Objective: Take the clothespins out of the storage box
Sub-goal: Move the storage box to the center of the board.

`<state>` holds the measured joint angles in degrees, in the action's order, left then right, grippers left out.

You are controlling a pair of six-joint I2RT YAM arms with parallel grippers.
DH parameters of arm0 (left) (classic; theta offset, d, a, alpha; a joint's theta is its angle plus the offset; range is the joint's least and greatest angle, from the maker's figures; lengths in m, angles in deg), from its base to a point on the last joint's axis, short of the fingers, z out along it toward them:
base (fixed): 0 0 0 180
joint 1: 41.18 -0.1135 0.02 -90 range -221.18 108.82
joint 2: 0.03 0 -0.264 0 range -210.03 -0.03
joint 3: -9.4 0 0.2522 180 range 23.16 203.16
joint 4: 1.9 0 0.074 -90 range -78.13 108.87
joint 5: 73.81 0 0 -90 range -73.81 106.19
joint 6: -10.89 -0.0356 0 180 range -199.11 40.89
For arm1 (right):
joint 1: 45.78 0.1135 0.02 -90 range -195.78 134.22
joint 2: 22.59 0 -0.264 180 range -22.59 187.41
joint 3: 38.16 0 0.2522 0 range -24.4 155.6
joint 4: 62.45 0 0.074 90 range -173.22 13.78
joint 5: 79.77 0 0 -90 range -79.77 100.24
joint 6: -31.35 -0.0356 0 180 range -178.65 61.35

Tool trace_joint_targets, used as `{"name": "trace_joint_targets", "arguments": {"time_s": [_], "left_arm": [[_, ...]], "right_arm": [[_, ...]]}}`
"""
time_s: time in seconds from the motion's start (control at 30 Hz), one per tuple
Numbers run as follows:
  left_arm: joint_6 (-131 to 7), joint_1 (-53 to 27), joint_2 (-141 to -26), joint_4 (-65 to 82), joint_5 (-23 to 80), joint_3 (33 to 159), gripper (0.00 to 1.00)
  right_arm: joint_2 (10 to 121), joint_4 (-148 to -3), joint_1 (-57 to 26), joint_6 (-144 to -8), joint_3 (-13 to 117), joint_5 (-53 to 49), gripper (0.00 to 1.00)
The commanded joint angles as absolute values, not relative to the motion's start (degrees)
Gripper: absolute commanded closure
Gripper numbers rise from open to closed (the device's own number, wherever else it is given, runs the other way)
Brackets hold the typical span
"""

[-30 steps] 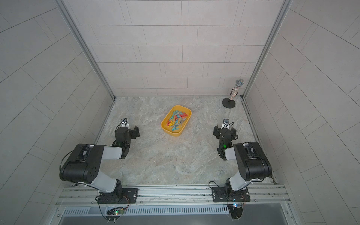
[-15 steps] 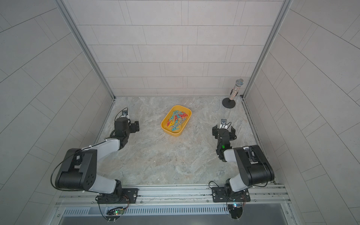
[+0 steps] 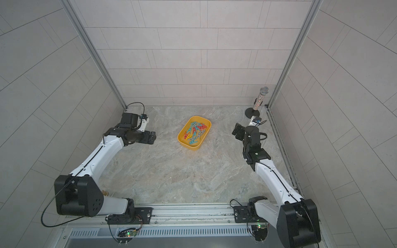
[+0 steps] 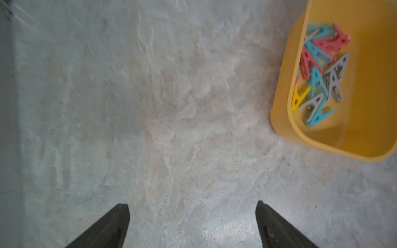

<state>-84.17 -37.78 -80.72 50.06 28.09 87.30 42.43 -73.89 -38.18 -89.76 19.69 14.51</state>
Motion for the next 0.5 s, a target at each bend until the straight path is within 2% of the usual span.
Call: {"name": "trace_joint_targets", "arguments": {"time_s": [0.0, 0.13, 0.27, 0.47], "left_arm": [[-86.15, -37.98, -81.01, 54.84, 32.56, 87.16, 0.0], [-87.45, -37.99, -82.29, 56.71, 36.14, 88.51, 0.0], [-88.02, -37.99, -82.24, 56.84, 36.21, 88.08, 0.0], [-87.95, -38.09, -81.95, 56.86, 34.74, 88.16, 0.0]], "right_arm": [[47.69, -90.32, -36.89, -88.87, 28.01, 5.24, 0.13], [58.69, -102.58, -32.51, -82.46, 43.12, 3.76, 0.22], [71.0, -111.9, -28.36, -73.59, 58.95, 1.99, 0.24], [93.32, -126.39, -28.11, -66.77, 86.63, -5.29, 0.28]]}}
